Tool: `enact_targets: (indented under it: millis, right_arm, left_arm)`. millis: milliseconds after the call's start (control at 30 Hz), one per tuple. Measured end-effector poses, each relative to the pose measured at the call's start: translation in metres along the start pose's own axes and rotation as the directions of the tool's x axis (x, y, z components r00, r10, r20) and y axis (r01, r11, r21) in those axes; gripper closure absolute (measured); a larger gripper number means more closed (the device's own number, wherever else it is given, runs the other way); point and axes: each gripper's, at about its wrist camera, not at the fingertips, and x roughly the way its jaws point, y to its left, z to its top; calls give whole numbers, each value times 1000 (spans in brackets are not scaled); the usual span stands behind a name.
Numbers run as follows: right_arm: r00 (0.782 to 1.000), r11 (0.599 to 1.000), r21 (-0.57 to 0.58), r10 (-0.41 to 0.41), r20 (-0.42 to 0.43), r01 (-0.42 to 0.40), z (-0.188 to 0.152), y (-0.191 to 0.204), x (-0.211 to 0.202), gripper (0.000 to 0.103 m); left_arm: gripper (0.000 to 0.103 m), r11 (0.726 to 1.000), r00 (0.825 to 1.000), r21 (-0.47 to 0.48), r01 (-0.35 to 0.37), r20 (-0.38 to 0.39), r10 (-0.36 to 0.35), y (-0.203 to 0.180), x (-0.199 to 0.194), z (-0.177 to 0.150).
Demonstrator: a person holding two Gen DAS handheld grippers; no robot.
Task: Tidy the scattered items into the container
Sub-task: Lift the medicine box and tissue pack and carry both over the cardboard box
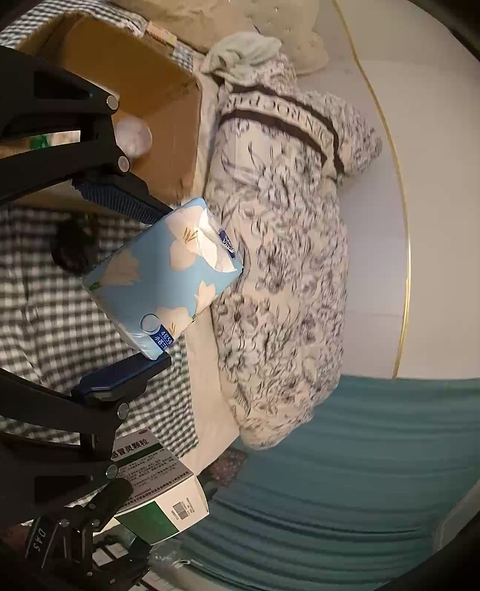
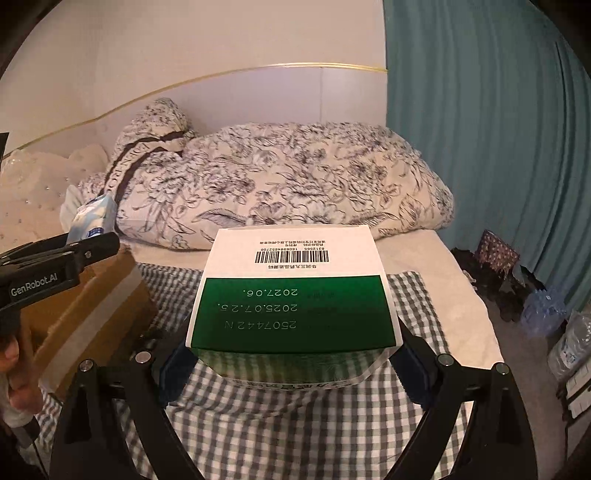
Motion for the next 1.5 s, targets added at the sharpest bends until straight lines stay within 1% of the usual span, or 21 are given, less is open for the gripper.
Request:
enact_targets:
  millis: [267,467,767,867,1000,1067,1300,1500]
  right_arm:
    - [998,998,-38,58,21,-57,6,46,-6,11]
    - [994,993,-73,98,43,-95,14,79,-17,11]
    - [986,981,-130,151,71,-141,26,130,-35,11]
    - [982,976,-146,171,77,-159,29,147,-41,11]
    - [977,970,-170,193,87,-176,32,170,-48,11]
    - [974,965,-182,206,89,-188,33,182,-49,11]
    - [964,946,-226,256,75,-234,30,225,-46,11]
    - [958,932,-249,283,47,-263,26,252,-29,11]
  left_arm:
    - [31,997,998,-57,-58,34,60,48,-39,-2]
    - [31,993,995,-97,-74,56,80,77,-65,-2]
    - [31,983,991,-169,-73,96,90,119,-104,-3]
    - [31,978,990,-191,-79,98,99,134,-113,-5]
    - [31,972,987,-214,-96,104,121,155,-126,-8]
    - [31,970,983,-211,-124,107,149,164,-132,-11]
    - [31,957,983,-252,-145,71,167,200,-132,-22]
    - [31,955,985,-247,-164,8,171,220,-114,-33]
